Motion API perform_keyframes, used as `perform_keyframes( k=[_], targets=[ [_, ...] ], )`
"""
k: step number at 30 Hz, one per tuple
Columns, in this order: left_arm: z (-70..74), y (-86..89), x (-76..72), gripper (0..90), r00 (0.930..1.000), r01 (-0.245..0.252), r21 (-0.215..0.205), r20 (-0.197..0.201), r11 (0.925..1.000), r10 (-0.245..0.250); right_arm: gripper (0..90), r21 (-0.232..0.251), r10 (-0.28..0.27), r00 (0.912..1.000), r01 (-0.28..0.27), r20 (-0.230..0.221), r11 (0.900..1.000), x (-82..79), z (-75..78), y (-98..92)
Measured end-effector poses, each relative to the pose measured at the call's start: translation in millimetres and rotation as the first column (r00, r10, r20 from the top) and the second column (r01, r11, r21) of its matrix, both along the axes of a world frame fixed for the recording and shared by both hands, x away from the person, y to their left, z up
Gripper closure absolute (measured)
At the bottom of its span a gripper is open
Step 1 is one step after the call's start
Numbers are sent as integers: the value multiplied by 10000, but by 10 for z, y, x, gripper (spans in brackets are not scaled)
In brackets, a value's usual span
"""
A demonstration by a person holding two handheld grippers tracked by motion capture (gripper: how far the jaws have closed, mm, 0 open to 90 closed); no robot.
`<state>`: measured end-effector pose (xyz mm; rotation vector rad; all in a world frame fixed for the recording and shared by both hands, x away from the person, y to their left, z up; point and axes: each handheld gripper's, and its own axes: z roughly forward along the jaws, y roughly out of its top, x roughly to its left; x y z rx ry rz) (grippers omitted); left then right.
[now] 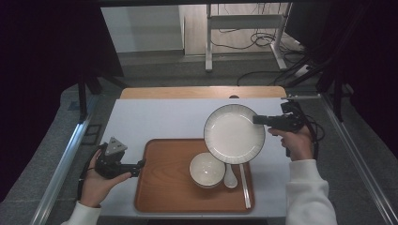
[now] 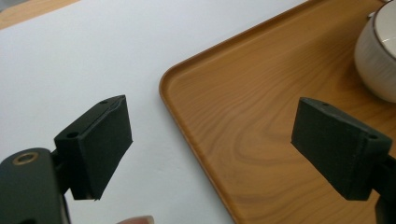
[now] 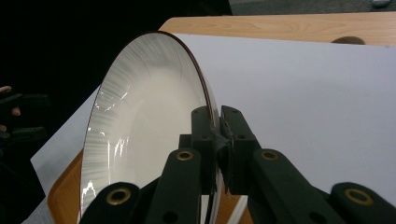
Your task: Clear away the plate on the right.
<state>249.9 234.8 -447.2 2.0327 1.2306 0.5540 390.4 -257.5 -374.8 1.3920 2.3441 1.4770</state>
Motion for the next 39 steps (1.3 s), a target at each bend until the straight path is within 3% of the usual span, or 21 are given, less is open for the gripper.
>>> perform_keyframes(
  k=[15,19,22,26,29,33,35,39],
  targets=[
    [18,-16,9,118,10000,-39,-300,-60,9995,37,852,-176,986,9951,-986,11,9950,113,24,613],
    [67,-56,50,120,9995,174,-1277,-228,9917,-205,852,-263,1176,9931,-1177,-26,9927,122,5,735],
    [104,-129,106,126,9992,287,-1510,-235,9881,-326,851,-330,1311,9914,-1311,-30,9908,127,-6,832],
    [151,-265,241,140,9975,521,-2157,-347,9751,-610,852,-306,1520,9884,-1518,14,9879,128,-12,956],
    [197,-366,388,155,9950,745,-2652,-439,9613,-892,851,-266,1654,9862,-1653,24,9859,129,-17,1033],
    [224,-449,595,199,9893,953,-3405,-717,9354,-1269,851,-231,1803,9836,-1802,38,9834,128,-34,1114],
    [220,-472,695,223,9841,1085,-3857,-889,9162,-1540,851,-214,1902,9817,-1901,41,9815,130,-48,1146],
    [200,-513,842,321,9784,1130,-4035,-1141,9080,-1724,851,-176,2038,9790,-2037,35,9789,133,-75,1201]
  ],
)
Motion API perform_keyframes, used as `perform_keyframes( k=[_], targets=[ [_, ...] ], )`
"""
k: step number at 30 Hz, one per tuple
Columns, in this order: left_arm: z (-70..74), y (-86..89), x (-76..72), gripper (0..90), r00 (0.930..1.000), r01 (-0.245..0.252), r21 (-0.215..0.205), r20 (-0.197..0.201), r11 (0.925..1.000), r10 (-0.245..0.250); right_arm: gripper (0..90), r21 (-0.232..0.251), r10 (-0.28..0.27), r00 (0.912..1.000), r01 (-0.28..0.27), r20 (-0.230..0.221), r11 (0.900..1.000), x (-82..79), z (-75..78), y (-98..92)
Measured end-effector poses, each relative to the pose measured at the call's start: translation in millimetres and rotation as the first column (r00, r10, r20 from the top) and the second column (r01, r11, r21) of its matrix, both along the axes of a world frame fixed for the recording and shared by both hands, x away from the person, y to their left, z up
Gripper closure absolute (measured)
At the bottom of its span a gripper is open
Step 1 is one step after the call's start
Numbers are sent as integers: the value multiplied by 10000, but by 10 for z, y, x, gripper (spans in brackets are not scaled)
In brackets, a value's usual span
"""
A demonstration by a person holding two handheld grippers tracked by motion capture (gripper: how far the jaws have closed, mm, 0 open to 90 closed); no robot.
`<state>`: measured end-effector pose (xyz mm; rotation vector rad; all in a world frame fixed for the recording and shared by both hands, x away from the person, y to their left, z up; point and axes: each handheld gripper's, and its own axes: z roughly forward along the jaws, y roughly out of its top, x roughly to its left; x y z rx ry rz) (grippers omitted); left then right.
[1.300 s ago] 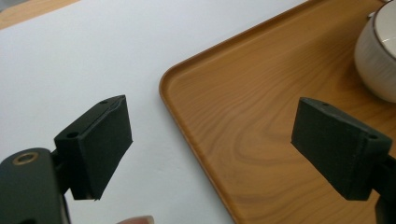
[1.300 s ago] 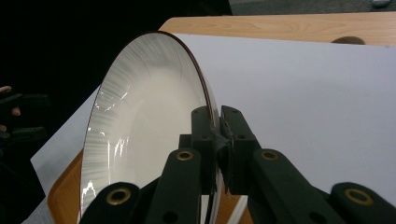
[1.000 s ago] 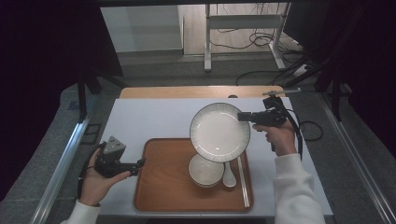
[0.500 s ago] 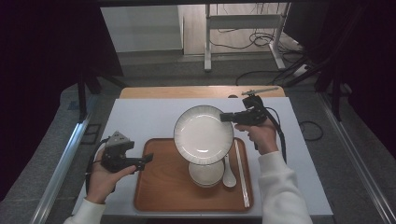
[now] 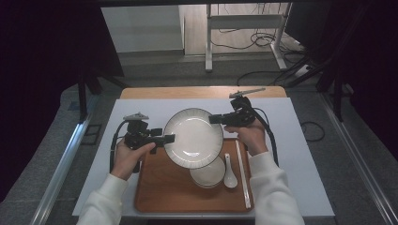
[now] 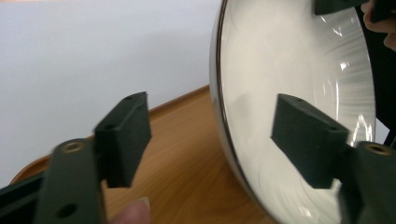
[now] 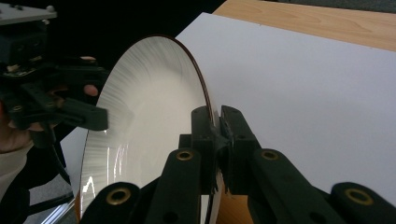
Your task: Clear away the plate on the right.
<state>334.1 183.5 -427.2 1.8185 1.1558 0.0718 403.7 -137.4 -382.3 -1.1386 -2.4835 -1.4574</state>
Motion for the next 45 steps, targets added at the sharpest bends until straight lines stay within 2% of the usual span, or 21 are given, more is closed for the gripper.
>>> perform_keyframes(
  k=[3,7,8,10,13,16,20,25,33,36,38,40,45],
  targets=[
    [-3,-7,75,484,9996,166,-432,-239,9989,-177,851,28,70,10000,-70,4,10000,1,-14,29],
    [16,-5,97,689,9988,356,-568,-327,9978,-375,849,58,223,9997,-223,33,9997,-2,-30,60],
    [23,-2,97,721,9987,350,-480,-359,9982,-368,850,38,273,9996,-273,86,9996,-6,-33,69],
    [26,24,104,740,9978,459,-607,-453,9971,-487,849,11,332,9993,-332,150,9994,-8,-40,74],
    [39,98,118,790,9963,591,-1222,-543,9907,-662,849,139,421,9990,-423,114,9990,-9,-45,63],
    [76,150,114,821,9961,598,-1599,-543,9853,-693,849,208,495,9987,-497,97,9985,-12,-47,55],
    [125,167,110,829,9967,505,-1342,-558,9897,-585,850,189,672,9977,-673,107,9976,-16,-67,68],
    [158,175,114,830,9954,515,-1180,-739,9917,-605,850,107,806,9968,-805,-9,9967,-13,-92,87],
    [183,204,125,830,9966,449,-1254,-630,9911,-531,831,-69,922,9957,-921,121,9957,-21,-73,115],
    [194,220,124,831,9972,334,-1185,-629,9924,-411,743,-36,978,9948,-978,282,9952,-34,-57,121],
    [199,255,127,831,9973,269,-1308,-649,9910,-356,683,-54,976,9940,-975,492,9952,-52,-33,123],
    [210,293,122,831,9975,223,-1396,-629,9900,-313,586,-107,846,9933,-840,781,9964,-79,-1,114],
    [240,419,77,831,9984,73,-1320,-542,9912,-146,430,-279,640,9858,-604,1550,9978,-209,125,-15]
  ],
)
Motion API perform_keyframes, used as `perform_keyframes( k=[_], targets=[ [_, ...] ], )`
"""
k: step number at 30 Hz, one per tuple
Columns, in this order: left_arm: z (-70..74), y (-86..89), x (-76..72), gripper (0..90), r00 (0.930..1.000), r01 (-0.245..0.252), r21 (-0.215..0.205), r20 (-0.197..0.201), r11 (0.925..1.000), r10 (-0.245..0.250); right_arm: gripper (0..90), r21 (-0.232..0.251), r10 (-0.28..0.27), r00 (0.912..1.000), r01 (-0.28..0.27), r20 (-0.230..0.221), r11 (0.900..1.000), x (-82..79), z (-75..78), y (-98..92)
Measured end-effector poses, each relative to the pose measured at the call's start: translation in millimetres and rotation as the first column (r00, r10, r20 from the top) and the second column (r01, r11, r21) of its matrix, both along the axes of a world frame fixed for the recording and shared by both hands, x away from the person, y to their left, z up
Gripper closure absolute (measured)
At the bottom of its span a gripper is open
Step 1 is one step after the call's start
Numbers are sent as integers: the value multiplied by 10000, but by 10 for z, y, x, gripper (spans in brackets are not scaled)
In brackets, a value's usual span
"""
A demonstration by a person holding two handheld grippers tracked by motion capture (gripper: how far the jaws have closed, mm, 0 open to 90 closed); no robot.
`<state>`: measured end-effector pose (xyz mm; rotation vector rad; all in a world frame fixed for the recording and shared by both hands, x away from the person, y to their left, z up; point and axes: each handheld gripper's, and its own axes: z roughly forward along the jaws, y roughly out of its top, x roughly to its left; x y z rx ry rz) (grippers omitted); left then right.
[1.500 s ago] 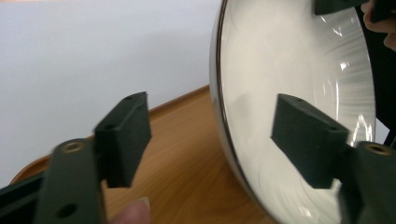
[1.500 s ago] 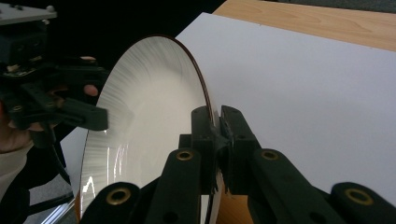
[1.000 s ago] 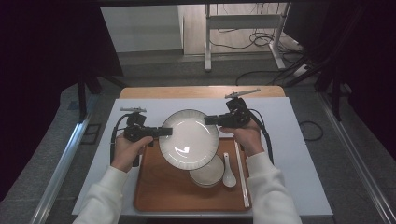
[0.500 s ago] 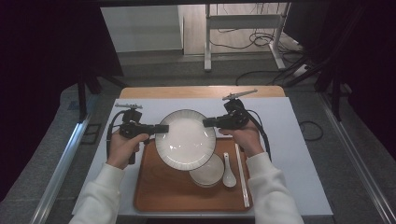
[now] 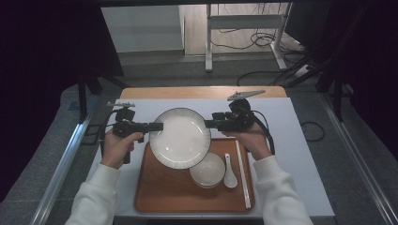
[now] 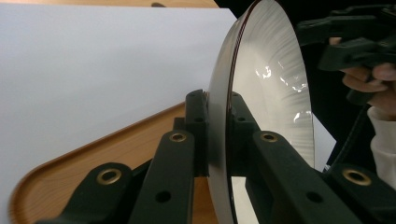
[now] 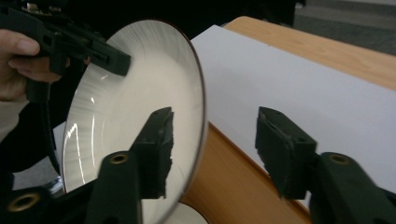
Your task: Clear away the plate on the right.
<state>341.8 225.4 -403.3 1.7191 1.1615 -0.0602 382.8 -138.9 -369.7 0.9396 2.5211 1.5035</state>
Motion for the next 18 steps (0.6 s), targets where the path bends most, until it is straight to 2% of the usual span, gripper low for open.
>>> perform_keyframes(
  k=[3,7,18],
  targets=[
    [8,85,-42,831,9999,-155,-13,61,9999,155,392,-196,-72,9996,77,277,9998,-84,45,-118],
    [12,174,-95,831,9996,-276,25,80,9996,276,370,-252,-269,9990,278,348,9993,-179,50,-298],
    [37,314,-178,831,9984,-537,136,181,9985,535,356,-521,-669,9966,694,479,9962,-367,-119,-756]
  ],
)
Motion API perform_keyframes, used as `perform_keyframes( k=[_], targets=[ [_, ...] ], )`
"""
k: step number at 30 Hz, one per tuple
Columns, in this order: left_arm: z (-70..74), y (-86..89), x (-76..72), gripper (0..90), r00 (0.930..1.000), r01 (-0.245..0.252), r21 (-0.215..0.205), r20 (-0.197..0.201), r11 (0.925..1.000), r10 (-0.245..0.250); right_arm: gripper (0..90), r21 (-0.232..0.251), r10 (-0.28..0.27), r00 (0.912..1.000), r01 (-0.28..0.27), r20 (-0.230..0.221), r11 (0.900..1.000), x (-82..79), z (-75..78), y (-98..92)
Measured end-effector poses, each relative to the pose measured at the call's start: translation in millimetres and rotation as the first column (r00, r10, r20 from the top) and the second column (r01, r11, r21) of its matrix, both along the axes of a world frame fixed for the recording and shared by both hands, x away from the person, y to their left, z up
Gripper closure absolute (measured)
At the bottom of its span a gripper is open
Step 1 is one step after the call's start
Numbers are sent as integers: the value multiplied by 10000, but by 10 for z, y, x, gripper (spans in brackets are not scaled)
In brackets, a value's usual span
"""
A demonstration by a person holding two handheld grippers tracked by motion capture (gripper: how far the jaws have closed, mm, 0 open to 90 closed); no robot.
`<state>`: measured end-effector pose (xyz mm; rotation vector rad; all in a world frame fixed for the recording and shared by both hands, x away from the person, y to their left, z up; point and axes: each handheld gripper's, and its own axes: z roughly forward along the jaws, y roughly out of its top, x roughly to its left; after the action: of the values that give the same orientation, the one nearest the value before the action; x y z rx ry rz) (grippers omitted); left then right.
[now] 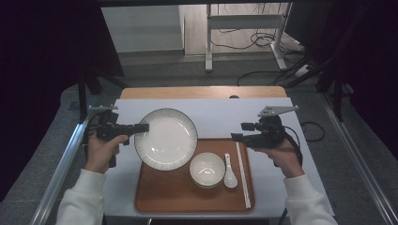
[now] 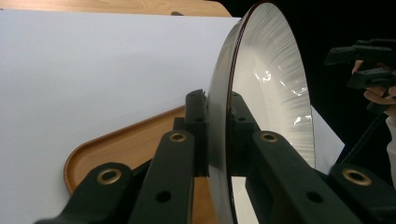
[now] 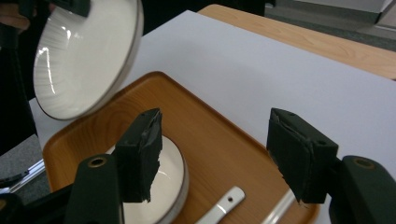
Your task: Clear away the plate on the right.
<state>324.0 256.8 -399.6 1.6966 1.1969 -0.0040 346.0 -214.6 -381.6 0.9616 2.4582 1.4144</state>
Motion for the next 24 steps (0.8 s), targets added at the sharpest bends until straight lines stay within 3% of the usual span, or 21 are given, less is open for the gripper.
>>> perform_keyframes(
  k=[11,17,24],
  targets=[
    [-44,125,-108,831,9998,-157,257,-86,9995,159,346,-506,-720,9974,722,53,9961,-177,-171,-358],
    [-198,249,-192,831,9993,-296,419,-235,9987,307,340,-725,-1039,9945,1029,-96,9920,-181,-257,-480],
    [-449,301,-244,829,9966,-291,474,-756,9985,327,337,-760,-1134,9932,1111,-263,9909,-169,-288,-529]
  ],
)
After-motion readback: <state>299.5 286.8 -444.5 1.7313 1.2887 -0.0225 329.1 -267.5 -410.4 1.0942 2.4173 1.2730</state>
